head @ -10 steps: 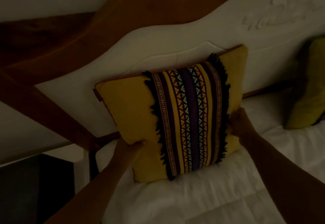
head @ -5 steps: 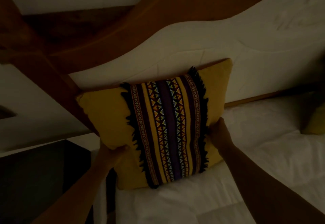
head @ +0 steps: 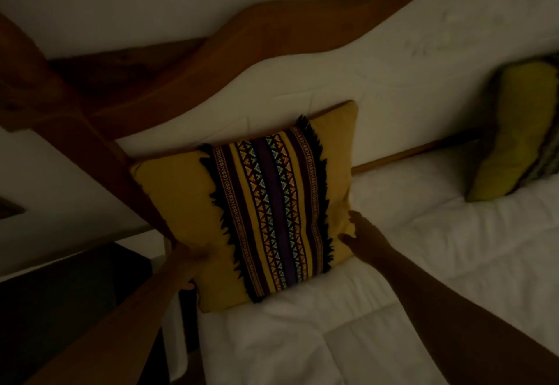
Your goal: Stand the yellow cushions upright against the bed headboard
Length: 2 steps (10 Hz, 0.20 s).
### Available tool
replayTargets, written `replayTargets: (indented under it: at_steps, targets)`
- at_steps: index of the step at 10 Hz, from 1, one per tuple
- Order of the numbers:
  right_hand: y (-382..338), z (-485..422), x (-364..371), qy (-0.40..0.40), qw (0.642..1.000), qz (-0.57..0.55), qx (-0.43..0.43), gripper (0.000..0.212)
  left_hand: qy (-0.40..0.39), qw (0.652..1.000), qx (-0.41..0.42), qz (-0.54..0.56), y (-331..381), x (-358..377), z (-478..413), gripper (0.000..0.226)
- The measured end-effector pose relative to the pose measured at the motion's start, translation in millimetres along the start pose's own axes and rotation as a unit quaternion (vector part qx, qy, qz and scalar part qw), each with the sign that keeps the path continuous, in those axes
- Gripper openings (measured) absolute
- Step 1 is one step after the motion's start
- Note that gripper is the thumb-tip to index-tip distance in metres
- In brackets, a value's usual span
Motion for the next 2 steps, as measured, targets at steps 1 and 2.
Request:
replayTargets:
  at_steps: [1,2]
  targets:
    - [-17.2,42.0,-13.3,-0.018,1.0,-0.001,-0.001,0.068,-0.001,0.998,0.06,-0.02,14.8,-1.5,32.8,0.077]
    - [-34.0,92.0,-29.1,-0.009,1.0,-0.004,-0.026,0.059,-0.027,0.994,0.102,-0.031,33.0,-5.9,94.3,0.068]
Point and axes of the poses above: each hand's wrist, its own z-axis away from the middle knuckle, its own x-axis out of the palm, y = z × x, the point moved 8 cm from there along -z, towards the middle knuckle, and after that the axes turned 9 degrees about y, right-handed, at the moved point
